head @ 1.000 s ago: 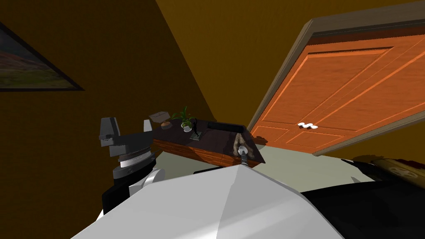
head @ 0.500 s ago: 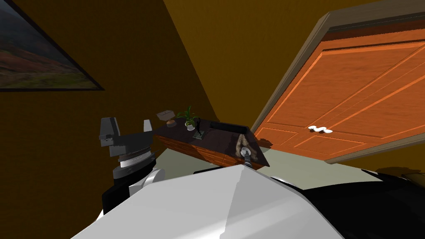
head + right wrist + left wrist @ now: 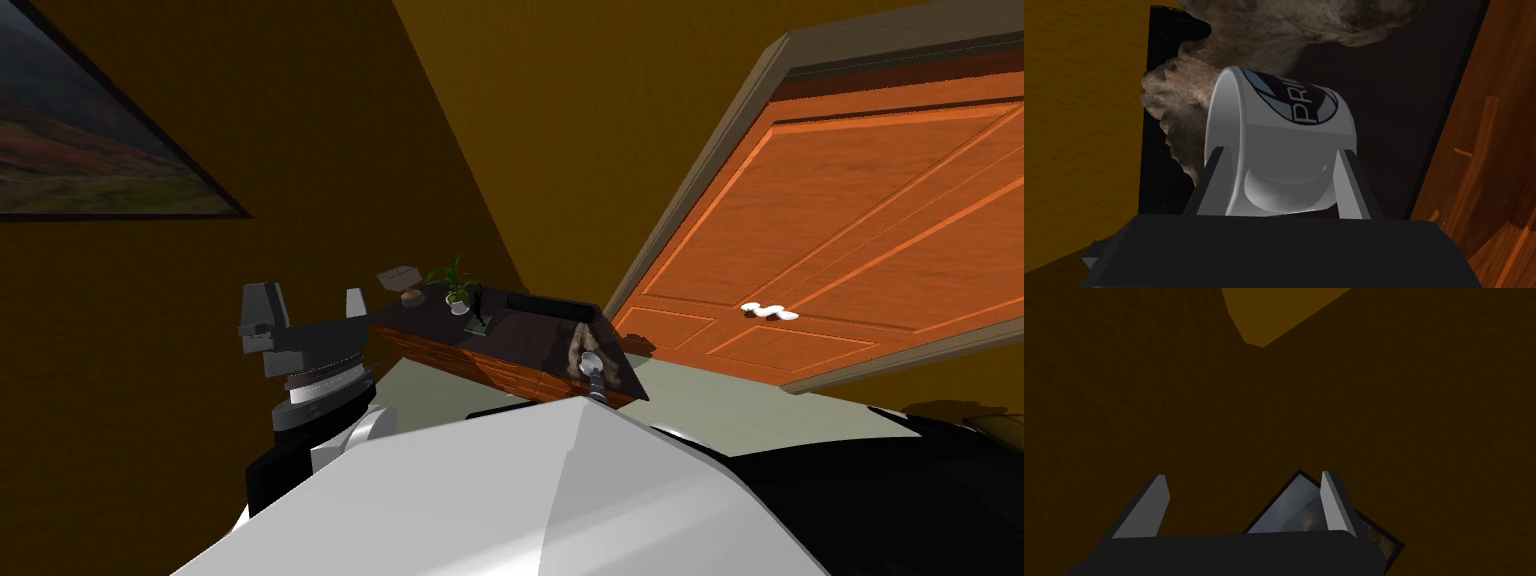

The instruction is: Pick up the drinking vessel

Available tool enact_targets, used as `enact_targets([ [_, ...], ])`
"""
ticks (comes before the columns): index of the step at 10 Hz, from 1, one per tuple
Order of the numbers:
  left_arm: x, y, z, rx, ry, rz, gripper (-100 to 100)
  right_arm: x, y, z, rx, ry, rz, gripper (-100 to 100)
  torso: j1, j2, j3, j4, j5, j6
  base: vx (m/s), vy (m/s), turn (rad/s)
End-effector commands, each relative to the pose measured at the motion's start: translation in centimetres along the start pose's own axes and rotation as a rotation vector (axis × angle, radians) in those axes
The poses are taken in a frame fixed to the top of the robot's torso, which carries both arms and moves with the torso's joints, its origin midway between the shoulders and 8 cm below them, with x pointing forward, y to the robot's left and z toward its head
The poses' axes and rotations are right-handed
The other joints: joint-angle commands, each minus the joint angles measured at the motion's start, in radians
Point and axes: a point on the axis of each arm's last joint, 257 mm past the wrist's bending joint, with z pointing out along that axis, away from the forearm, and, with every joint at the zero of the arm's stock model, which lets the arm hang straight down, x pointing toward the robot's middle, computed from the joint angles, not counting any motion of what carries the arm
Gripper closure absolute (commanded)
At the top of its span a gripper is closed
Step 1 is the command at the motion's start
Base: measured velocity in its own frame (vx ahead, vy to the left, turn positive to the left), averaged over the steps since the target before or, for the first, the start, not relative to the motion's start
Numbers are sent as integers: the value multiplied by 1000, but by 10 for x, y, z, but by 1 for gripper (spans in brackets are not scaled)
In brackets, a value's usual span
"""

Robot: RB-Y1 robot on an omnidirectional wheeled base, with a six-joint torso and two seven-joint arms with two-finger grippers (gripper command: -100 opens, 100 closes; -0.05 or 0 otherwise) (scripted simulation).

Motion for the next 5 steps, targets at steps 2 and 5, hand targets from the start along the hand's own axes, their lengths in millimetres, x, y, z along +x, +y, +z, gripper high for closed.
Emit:
enact_targets([
  [2, 0, 0, 0, 0, 0, 0, 0, 0, 0, 0, 0, 0, 0, 100, 0, 0, 0, 0, 0, 0, 0, 0, 0],
  [5, 0, 0, 0, 0, 0, 0, 0, -19, 2, -7, -8, -32, 5, 100, -1, 0, 0, 0, -1, 1, 15, -13, -108],
])
